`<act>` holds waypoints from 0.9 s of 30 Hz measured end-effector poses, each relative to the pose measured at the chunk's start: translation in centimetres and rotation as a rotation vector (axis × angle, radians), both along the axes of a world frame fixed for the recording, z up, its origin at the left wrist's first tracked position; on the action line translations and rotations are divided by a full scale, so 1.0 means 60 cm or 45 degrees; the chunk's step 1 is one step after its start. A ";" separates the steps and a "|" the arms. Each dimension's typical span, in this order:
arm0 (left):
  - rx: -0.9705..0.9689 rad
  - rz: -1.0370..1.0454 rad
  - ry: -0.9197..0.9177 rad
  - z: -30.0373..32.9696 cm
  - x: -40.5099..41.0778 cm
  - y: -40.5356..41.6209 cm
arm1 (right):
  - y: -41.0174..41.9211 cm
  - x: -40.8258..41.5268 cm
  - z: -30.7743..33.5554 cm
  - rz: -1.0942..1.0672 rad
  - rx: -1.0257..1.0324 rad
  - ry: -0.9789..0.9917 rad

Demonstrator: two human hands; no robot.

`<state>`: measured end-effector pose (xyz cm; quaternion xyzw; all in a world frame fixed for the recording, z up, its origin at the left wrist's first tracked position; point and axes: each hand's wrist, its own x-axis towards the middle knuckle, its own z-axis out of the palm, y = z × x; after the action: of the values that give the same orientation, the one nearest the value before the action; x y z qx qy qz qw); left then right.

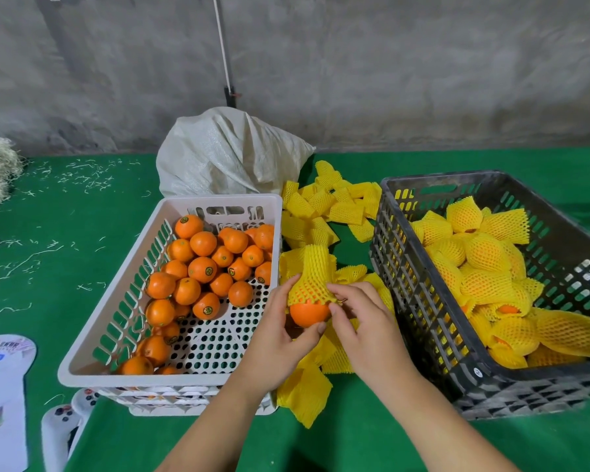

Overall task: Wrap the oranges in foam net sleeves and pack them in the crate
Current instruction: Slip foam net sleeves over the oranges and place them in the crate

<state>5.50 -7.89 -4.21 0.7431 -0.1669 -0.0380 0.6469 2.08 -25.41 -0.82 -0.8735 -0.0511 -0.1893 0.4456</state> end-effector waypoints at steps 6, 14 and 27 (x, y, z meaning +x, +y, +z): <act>0.100 0.126 -0.055 -0.003 -0.003 -0.004 | -0.009 -0.004 0.010 -0.091 -0.069 -0.071; -0.122 0.283 0.017 0.005 0.004 -0.003 | 0.014 -0.011 0.006 0.027 -0.060 -0.133; -0.116 0.063 0.061 0.007 0.001 0.016 | -0.012 0.011 -0.017 0.179 0.403 0.202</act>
<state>5.57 -6.95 -3.81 0.7158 -0.1346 -0.0323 0.6844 2.76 -26.11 -1.85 -0.7989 -0.0461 -0.0938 0.5923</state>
